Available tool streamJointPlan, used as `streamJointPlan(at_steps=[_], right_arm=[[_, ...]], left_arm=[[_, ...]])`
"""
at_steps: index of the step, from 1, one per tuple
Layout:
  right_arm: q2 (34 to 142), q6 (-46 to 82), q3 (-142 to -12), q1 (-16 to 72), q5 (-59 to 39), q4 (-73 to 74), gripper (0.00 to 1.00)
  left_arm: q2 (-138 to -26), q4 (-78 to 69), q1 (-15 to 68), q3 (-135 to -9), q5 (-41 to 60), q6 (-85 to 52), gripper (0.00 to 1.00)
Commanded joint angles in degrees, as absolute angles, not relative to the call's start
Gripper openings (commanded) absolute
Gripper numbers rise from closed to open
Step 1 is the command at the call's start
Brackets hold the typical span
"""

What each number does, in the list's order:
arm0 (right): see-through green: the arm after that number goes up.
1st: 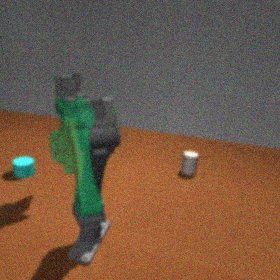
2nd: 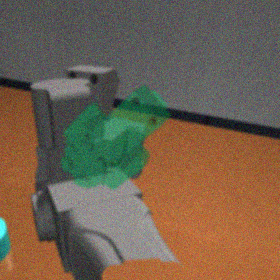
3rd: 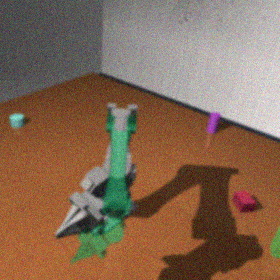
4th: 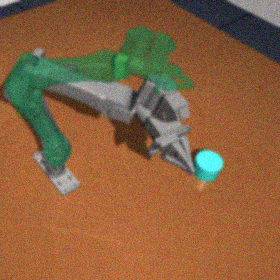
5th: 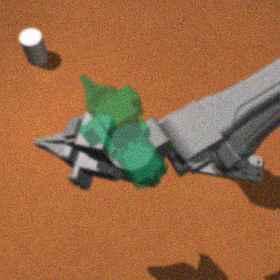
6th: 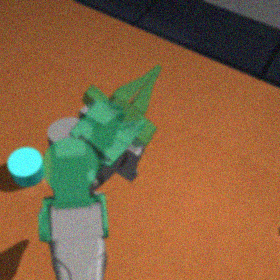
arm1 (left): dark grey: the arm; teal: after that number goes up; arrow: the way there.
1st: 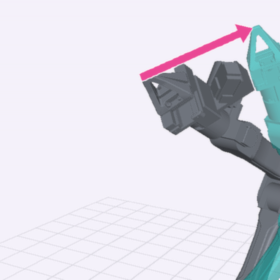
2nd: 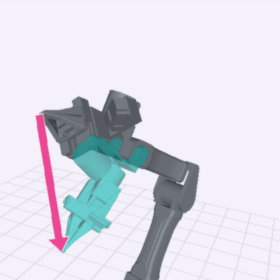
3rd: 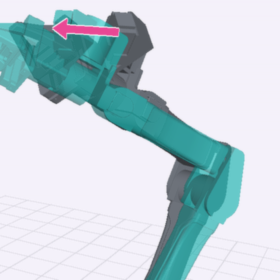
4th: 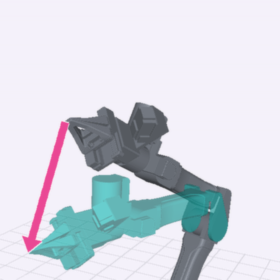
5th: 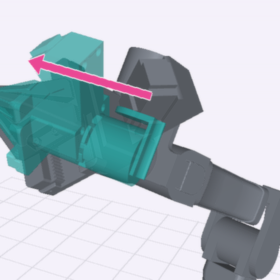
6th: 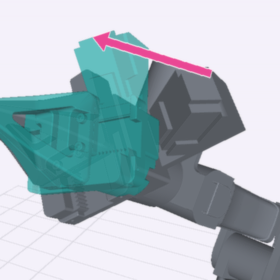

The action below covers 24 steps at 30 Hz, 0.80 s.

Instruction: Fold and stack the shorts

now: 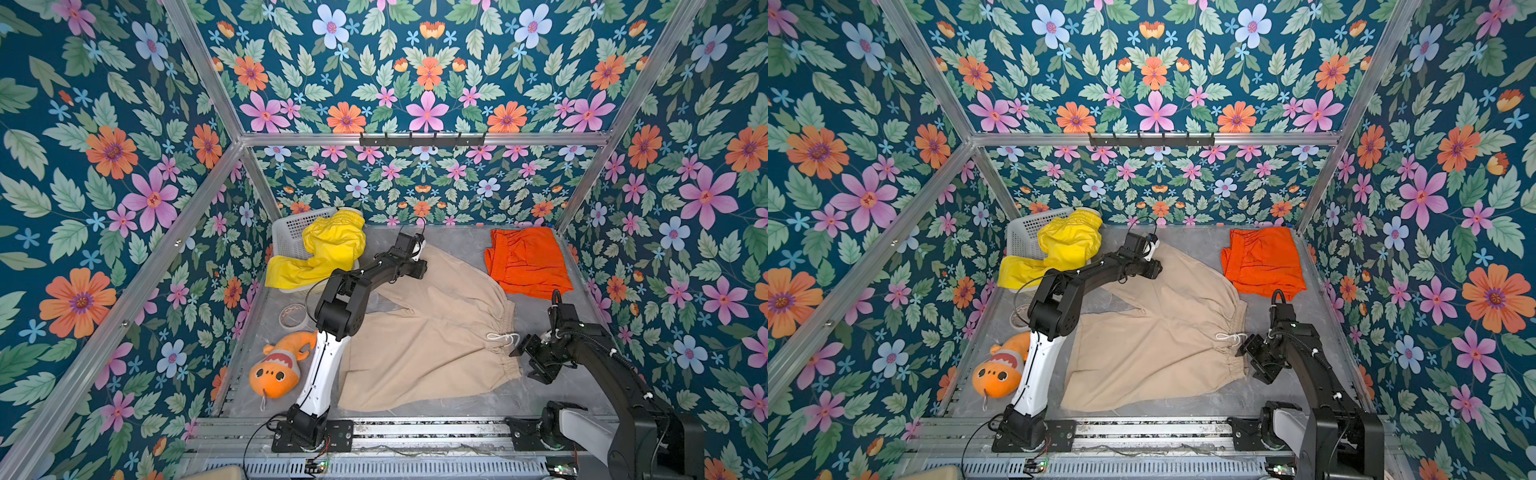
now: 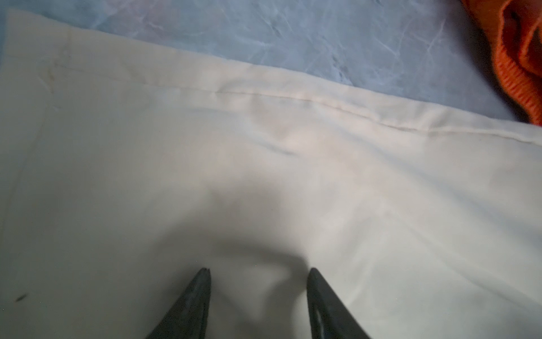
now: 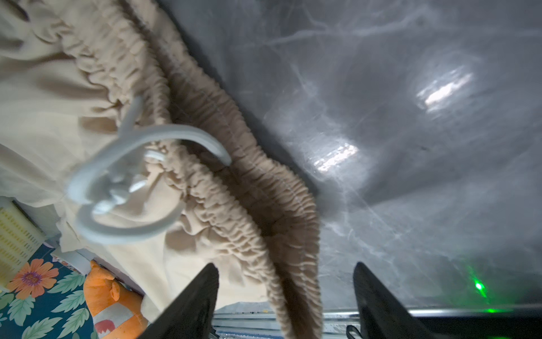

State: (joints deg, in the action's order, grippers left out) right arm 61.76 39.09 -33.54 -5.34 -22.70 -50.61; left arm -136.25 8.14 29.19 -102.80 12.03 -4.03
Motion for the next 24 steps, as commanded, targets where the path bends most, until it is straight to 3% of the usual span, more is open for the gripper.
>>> streamJointPlan(at_steps=[1, 7, 19, 24], right_arm=[[61.4, 41.2, -32.0, -4.8, -26.5, -48.5, 0.73], [64.2, 44.0, -29.6, -3.0, -36.5, -38.7, 0.72], [65.5, 47.0, -28.4, 3.6, -34.7, -38.9, 0.69], [65.3, 47.4, -28.6, 3.6, -33.5, -38.1, 0.31]], left_arm=[[-138.0, 14.9, 28.6, -104.9, 11.0, -3.1, 0.55], [-138.0, 15.5, 28.2, -107.9, 10.8, -1.8, 0.57], [-133.1, 13.9, 28.2, -105.0, 10.4, -2.5, 0.58], [-128.9, 15.3, 28.2, -103.2, 10.3, -4.0, 0.58]])
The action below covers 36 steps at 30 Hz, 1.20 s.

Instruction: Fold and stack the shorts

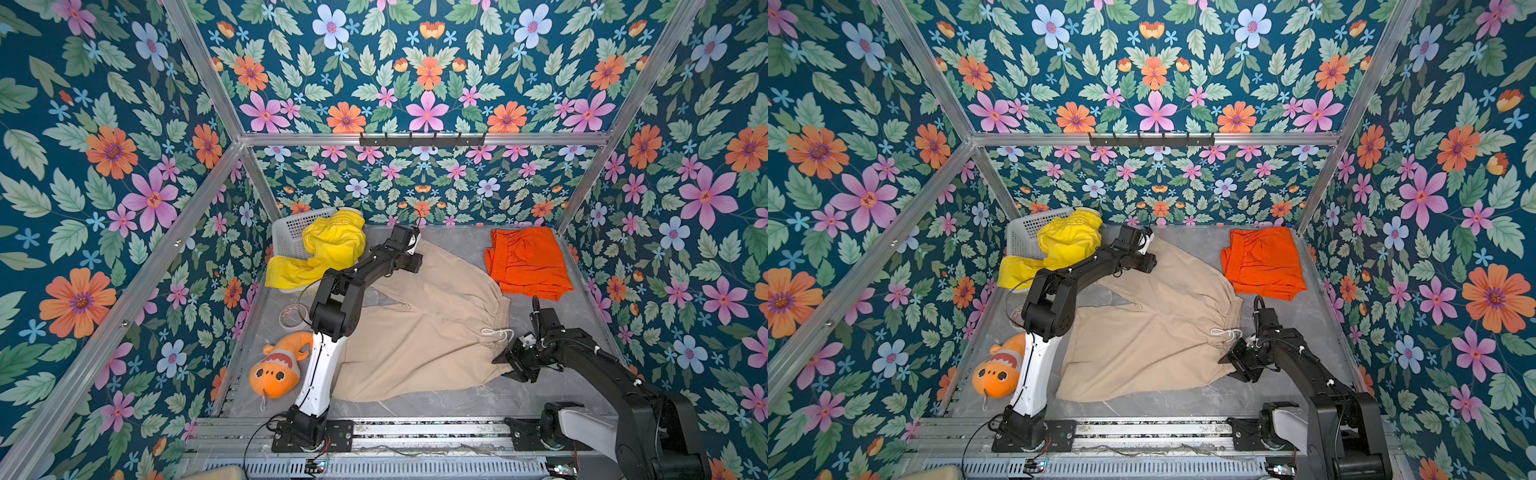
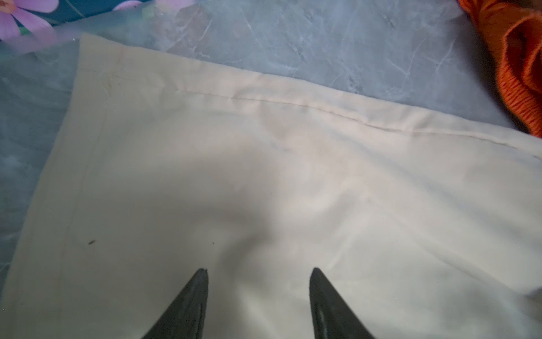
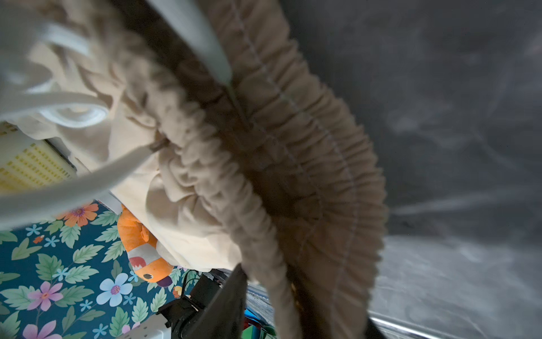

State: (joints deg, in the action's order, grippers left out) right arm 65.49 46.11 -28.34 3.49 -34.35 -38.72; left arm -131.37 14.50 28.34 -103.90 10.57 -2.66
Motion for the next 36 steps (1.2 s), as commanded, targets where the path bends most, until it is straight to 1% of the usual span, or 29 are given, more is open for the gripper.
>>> streamJointPlan(at_steps=[1, 5, 8, 12, 18, 24, 26, 29, 31, 36], right_arm=[[64.8, 47.7, -28.7, 3.6, -33.5, -38.0, 0.24], [62.3, 49.0, -29.5, 3.6, -33.0, -38.3, 0.13], [61.5, 49.5, -29.9, 3.6, -33.3, -38.3, 0.08], [60.9, 49.2, -30.8, 3.6, -33.3, -39.0, 0.08], [60.4, 47.6, -31.9, 3.6, -32.8, -40.6, 0.08], [60.0, 47.1, -31.5, 3.7, -33.3, -39.7, 0.09], [60.2, 46.7, -31.4, 3.7, -33.5, -39.5, 0.09], [60.5, 46.6, -31.0, 3.7, -34.2, -38.8, 0.09], [60.5, 46.5, -30.8, 3.7, -34.6, -38.4, 0.1], [59.9, 46.5, -30.3, 3.7, -34.5, -38.3, 0.1]], left_arm=[[-127.0, 15.2, 28.2, -101.7, 10.3, -4.7, 0.58], [-117.0, 15.4, 28.2, -93.2, 10.4, -10.5, 0.59], [-107.7, 18.0, 28.2, -85.1, 10.1, -17.5, 0.59], [-95.1, 24.3, 28.3, -73.7, 11.4, -29.3, 0.58], [-77.4, 35.5, 28.4, -55.9, 11.9, -51.2, 0.59], [-60.0, 50.5, 28.5, -47.0, 4.7, -62.2, 0.59], [-56.4, 55.6, 28.5, -44.3, 5.4, -64.7, 0.58], [-51.7, 59.1, 28.9, -39.7, 9.2, -68.3, 0.56], [-48.8, 62.1, 29.3, -37.7, 9.0, -70.7, 0.54], [-45.6, 65.5, 29.3, -34.7, 10.4, -74.5, 0.54]])
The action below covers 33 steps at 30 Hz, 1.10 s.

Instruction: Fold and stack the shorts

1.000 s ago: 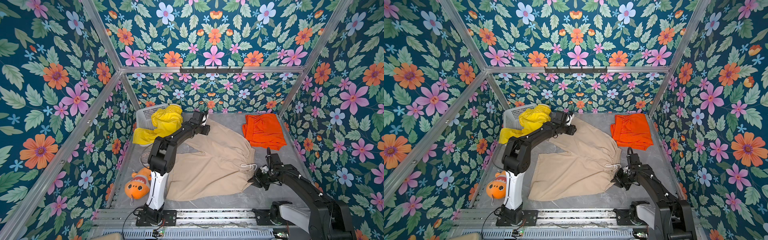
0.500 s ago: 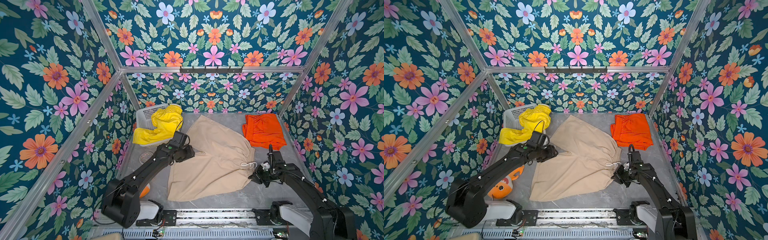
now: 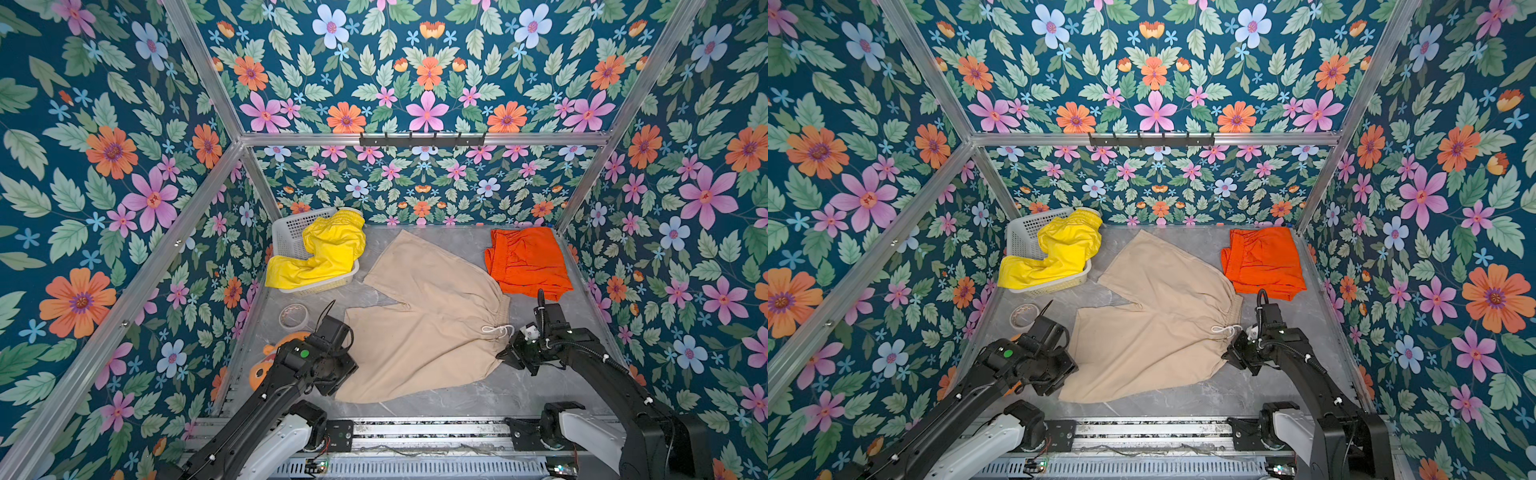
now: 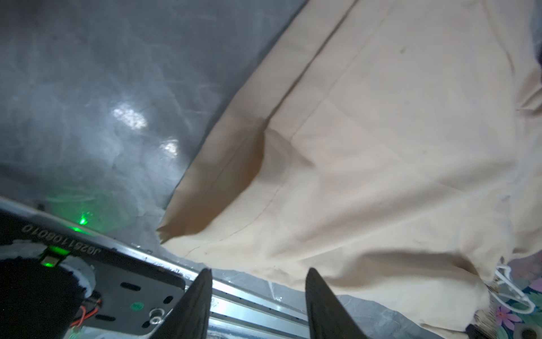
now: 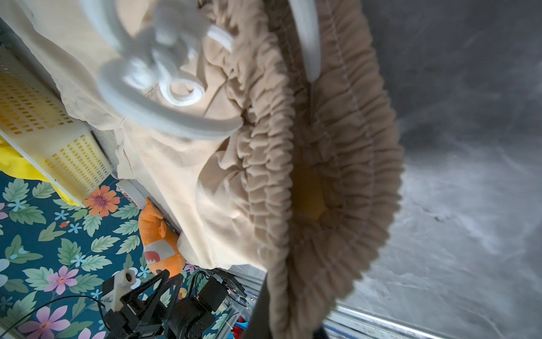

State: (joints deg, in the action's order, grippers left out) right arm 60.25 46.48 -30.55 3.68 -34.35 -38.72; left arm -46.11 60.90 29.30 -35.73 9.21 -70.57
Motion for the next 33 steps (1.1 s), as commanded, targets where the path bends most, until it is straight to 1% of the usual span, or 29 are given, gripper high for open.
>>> streamJointPlan(at_steps=[1, 6, 11, 14, 17, 25, 30, 33], right_arm=[[59.7, 46.7, -30.1, 3.7, -34.5, -37.9, 0.09], [59.0, 47.2, -29.5, 3.7, -34.6, -37.7, 0.1], [58.5, 47.2, -29.1, 3.8, -34.2, -37.9, 0.1], [58.2, 47.6, -28.7, 3.7, -34.4, -37.3, 0.1], [58.4, 47.5, -29.0, 3.7, -34.6, -37.2, 0.1], [58.0, 47.5, -29.5, 3.7, -34.4, -37.2, 0.1], [57.5, 48.2, -29.5, 3.8, -34.3, -36.8, 0.1], [57.5, 48.9, -29.3, 3.7, -35.0, -35.8, 0.1]], left_arm=[[-45.7, 66.3, 29.3, -33.9, 11.1, -74.8, 0.54], [-46.8, 69.0, 29.3, -31.3, 13.2, -77.0, 0.54], [-47.6, 69.2, 29.3, -31.4, 12.0, -77.4, 0.56], [-48.3, 66.8, 29.3, -29.9, 12.1, -77.4, 0.58], [-49.8, 64.7, 29.3, -29.4, 11.0, -77.0, 0.57], [-57.3, 62.6, 29.3, -29.7, 8.3, -73.7, 0.57], [-56.7, 61.1, 29.3, -27.7, 7.7, -75.3, 0.57], [-56.6, 57.1, 29.3, -25.1, 8.4, -77.0, 0.57]])
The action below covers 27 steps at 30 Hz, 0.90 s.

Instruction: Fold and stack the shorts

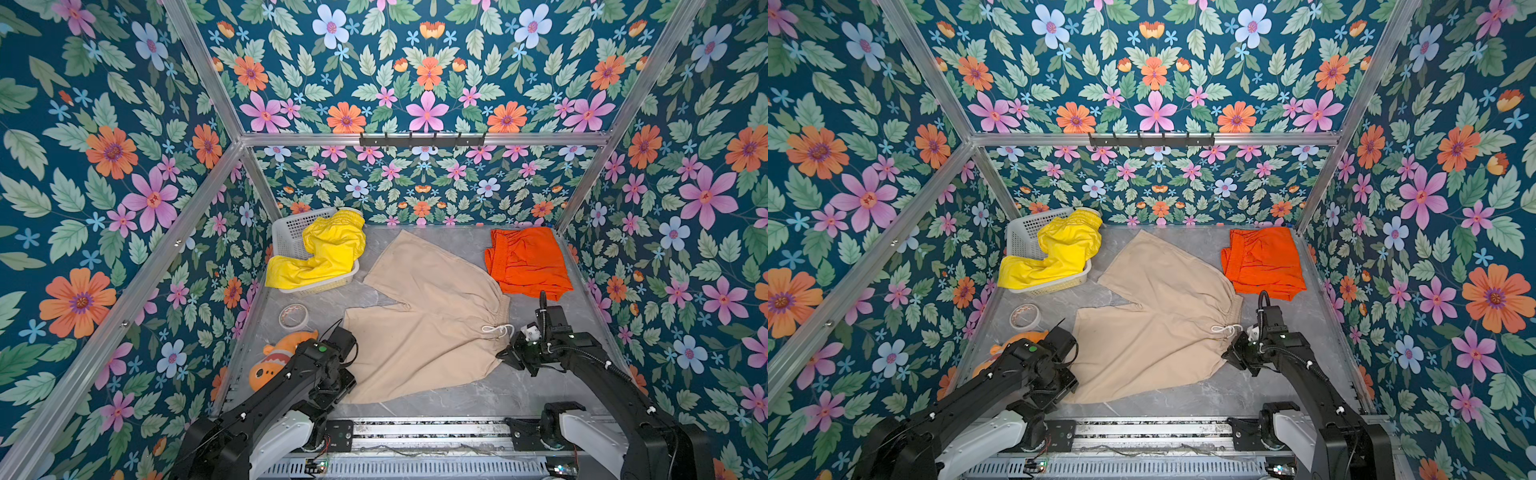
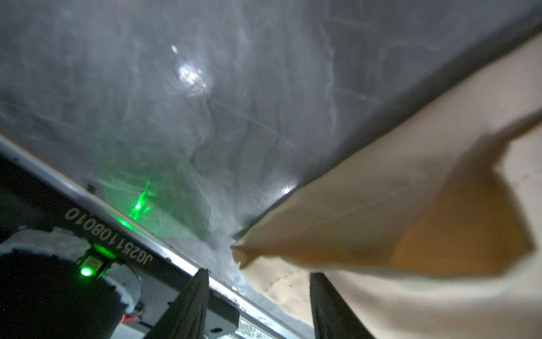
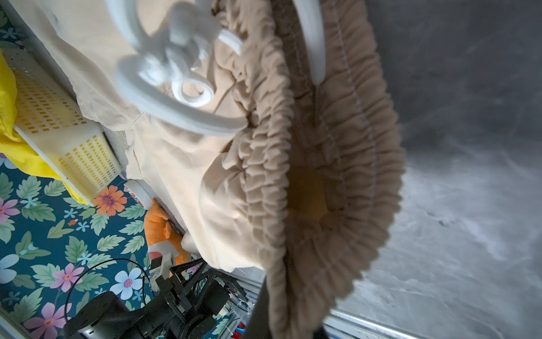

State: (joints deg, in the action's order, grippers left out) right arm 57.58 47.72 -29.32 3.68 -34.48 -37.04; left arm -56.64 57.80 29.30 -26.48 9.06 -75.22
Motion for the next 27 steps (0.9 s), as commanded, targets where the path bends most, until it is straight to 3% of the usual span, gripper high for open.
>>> streamJointPlan(at_steps=[1, 5, 11, 16, 27], right_arm=[[57.5, 49.1, -29.3, 3.7, -35.2, -35.7, 0.1], [57.3, 49.2, -29.9, 3.7, -34.8, -36.2, 0.09], [57.0, 49.7, -30.2, 3.8, -34.5, -36.3, 0.08], [56.7, 49.7, -30.7, 3.7, -34.3, -37.0, 0.07], [56.7, 45.4, -39.4, 3.7, -28.1, -53.6, 0.06]], left_arm=[[-56.9, 55.3, 29.3, -24.2, 9.0, -77.4, 0.57], [-59.0, 53.0, 29.3, -23.5, 7.8, -78.2, 0.51], [-59.6, 54.2, 29.3, -24.5, 6.7, -78.3, 0.2], [-57.8, 58.6, 29.3, -28.6, 3.5, -78.1, 0.01], [-59.1, 69.8, 29.3, -50.7, -10.8, -71.6, 0.0]])
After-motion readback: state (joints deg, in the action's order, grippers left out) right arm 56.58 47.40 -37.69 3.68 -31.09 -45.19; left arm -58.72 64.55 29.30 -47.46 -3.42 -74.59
